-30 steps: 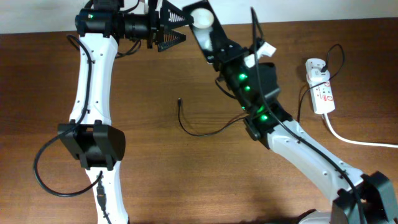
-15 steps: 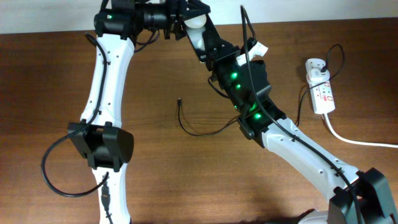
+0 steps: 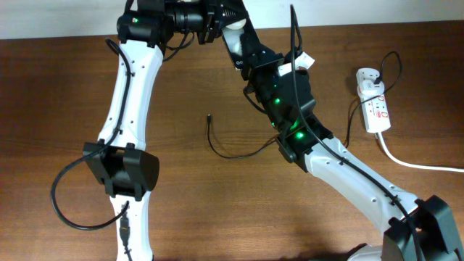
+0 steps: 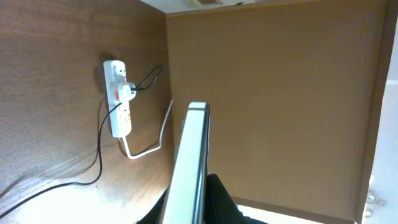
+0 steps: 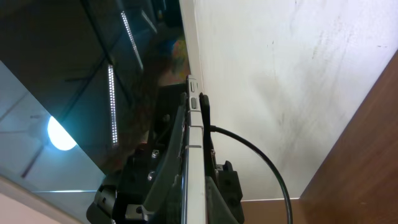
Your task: Plug charger to phone and switch on socket
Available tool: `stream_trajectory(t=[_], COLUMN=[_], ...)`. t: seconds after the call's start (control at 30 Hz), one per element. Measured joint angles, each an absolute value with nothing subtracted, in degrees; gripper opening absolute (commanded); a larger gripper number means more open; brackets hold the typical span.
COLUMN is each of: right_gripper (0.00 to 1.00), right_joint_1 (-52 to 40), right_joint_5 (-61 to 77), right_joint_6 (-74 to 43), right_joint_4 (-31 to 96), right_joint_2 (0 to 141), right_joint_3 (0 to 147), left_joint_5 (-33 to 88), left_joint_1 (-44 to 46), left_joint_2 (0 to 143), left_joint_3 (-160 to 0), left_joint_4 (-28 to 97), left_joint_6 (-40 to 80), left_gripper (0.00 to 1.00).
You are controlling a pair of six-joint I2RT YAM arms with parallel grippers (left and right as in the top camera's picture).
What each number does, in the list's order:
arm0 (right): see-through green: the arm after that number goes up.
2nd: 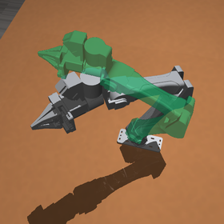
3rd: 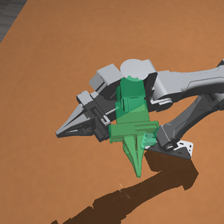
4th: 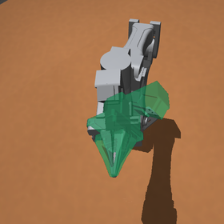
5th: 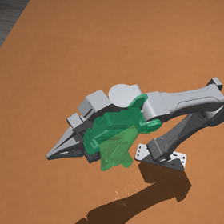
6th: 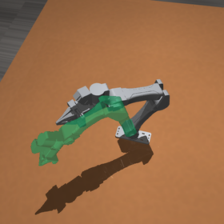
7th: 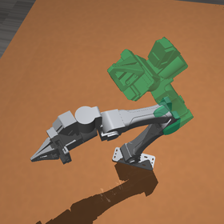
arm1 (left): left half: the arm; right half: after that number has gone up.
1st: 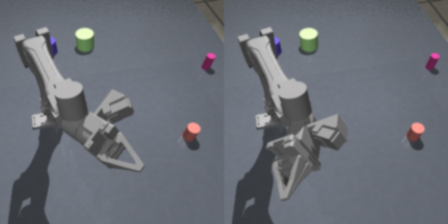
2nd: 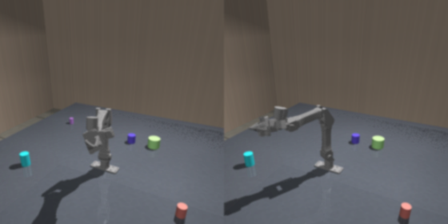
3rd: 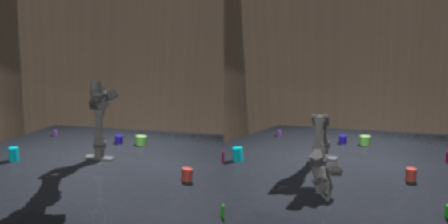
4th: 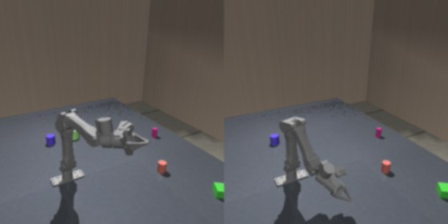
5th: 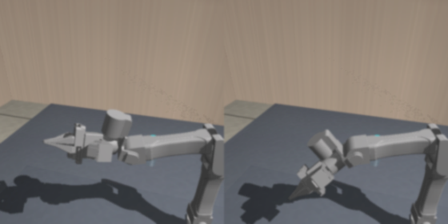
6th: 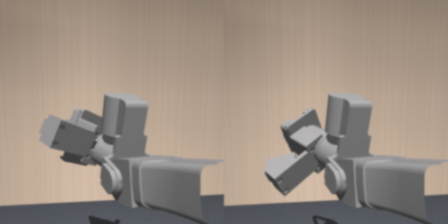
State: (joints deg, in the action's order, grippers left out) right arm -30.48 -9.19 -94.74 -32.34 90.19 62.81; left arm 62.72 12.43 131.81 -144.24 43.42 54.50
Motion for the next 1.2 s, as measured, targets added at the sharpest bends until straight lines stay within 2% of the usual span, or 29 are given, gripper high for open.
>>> stream_trajectory(t=[0.1, 0.17, 0.27, 0.37, 0.53, 0.6, 0.7, 0.77, 0.97, 1.2], right_gripper=[0.04, 0.18, 0.28, 0.33, 0.66, 0.74, 0.91, 0.98, 0.99, 0.99], right_joint_1=[-30.48, -30.48, -30.48, -30.48, -30.48, -30.52, -30.55, -30.55, -30.55, -30.59], right_joint_5=[-9.21, -9.23, -9.41, -9.47, -9.58, -9.58, -9.58, -9.63, -9.43, -9.37], right_joint_6=[-94.96, -95.13, -92.62, -91.18, -89.93, -89.80, -89.97, -89.17, -83.13, -67.66], right_joint_4=[-32.36, -32.36, -32.60, -32.75, -32.32, -30.50, -26.33, -21.04, -4.58, 20.75], right_joint_2=[90.19, 90.19, 90.19, 90.19, 90.19, 90.17, 90.17, 90.15, 90.08, 90.08], right_joint_3=[62.81, 62.81, 62.83, 62.89, 63.33, 63.70, 63.90, 64.23, 64.62, 64.62], left_joint_5=[62.70, 62.70, 61.98, 61.32, 60.58, 60.16, 59.37, 57.89, 49.04, 40.91], left_joint_1=[12.43, 12.43, 12.43, 12.49, 12.64, 12.64, 12.64, 12.56, 10.07, 3.44], left_joint_2=[131.81, 131.81, 131.81, 131.81, 131.81, 131.81, 131.81, 131.81, 131.81, 131.81], left_joint_3=[-144.24, -144.24, -144.27, -144.24, -144.24, -144.24, -144.24, -144.29, -144.29, -144.29], left_joint_4=[43.42, 43.42, 44.05, 44.36, 44.53, 44.71, 47.33, 51.99, 68.12, 79.44], left_joint_6=[54.72, 54.92, 55.53, 55.75, 55.66, 54.76, 50.57, 45.78, 32.45, 18.72], left_gripper=[0.00, 0.00, 0.00, 0.00, 0.00, 0.00, 0.00, 0.00, 0.00, 0.00])
